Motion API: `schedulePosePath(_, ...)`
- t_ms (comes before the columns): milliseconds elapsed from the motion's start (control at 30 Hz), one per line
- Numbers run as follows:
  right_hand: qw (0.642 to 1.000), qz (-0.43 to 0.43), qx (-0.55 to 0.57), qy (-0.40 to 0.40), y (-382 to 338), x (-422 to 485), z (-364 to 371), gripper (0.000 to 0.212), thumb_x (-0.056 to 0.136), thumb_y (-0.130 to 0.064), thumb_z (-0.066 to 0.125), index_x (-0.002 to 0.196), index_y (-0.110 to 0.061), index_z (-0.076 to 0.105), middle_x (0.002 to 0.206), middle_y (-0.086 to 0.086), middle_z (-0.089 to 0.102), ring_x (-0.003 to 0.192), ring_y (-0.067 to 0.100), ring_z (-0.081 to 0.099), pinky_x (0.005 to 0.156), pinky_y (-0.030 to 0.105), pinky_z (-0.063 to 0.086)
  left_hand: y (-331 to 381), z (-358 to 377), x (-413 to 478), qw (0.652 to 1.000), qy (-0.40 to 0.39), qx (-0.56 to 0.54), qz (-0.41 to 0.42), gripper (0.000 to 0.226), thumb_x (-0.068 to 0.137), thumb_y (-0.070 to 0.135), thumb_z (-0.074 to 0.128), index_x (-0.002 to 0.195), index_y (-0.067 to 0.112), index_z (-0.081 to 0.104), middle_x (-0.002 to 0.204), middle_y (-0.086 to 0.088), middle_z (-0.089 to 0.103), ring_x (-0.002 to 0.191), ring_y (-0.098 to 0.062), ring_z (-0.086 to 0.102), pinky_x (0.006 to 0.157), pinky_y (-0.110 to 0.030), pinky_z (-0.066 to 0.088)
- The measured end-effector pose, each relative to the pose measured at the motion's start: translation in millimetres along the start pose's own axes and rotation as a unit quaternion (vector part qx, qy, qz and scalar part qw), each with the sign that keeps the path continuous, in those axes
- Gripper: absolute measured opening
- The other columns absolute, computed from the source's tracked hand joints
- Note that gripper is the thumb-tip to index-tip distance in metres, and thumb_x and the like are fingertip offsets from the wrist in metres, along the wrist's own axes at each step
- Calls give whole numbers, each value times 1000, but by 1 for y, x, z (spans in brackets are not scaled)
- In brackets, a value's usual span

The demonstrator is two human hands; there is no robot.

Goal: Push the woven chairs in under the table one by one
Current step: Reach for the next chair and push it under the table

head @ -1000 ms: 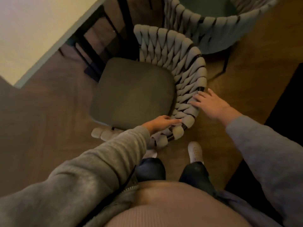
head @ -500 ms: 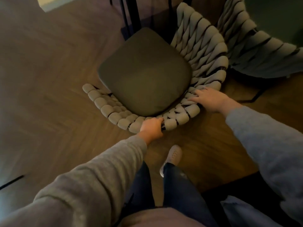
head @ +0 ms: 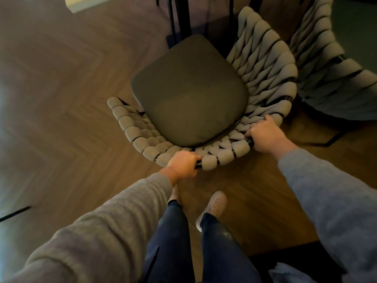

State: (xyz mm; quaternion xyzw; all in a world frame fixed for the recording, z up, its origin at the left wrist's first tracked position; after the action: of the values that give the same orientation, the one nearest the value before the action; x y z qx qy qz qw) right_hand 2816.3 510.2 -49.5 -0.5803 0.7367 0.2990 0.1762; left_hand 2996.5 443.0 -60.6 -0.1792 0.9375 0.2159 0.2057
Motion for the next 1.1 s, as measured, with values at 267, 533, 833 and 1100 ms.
schedulePosePath(267, 999, 34, 28, 13, 5, 41, -32, 31, 89, -29, 59, 119, -35, 63, 116, -2, 64, 116, 23, 54, 112, 48, 26, -47, -40, 26, 1000, -7, 9, 2, 23, 89, 20, 58, 111, 22, 66, 99, 1, 66, 92, -17, 62, 82, -32, 52)
schedulePosePath(533, 996, -39, 52, -57, -3, 50, -33, 46, 88, -24, 59, 131, -38, 52, 128, -1, 58, 123, 23, 50, 114, 49, 24, -60, -42, 28, 999, -25, 2, 23, 30, 89, 24, 58, 119, 23, 62, 103, 3, 67, 95, -16, 63, 83, -33, 53)
schedulePosePath(833, 993, -59, -1, -98, -14, 44, -37, 42, 94, -22, 51, 134, -36, 51, 126, 1, 58, 119, 23, 53, 112, 53, 27, -62, -39, 22, 1000, 1, 4, 4, 56, 93, 27, 54, 146, 36, 36, 127, 4, 60, 105, -18, 61, 84, -34, 54)
schedulePosePath(1100, 990, -103, -30, -96, -28, 41, -45, 46, 94, -20, 51, 138, -31, 49, 127, 1, 58, 119, 22, 53, 110, 49, 32, -71, -37, 11, 1000, 5, 6, 1, 62, 95, 27, 52, 151, 33, 25, 126, 2, 60, 100, -17, 62, 83, -31, 53)
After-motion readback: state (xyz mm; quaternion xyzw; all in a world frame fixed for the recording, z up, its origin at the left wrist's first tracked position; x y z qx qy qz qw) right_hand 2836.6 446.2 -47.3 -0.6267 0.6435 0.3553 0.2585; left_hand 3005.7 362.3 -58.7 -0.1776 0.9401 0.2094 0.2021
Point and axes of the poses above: each hand's wrist, its own x-axis towards the middle knuckle, its own z-axis out of the palm, y = z × x, the point moved 10 cm from there along x, towards the middle knuckle
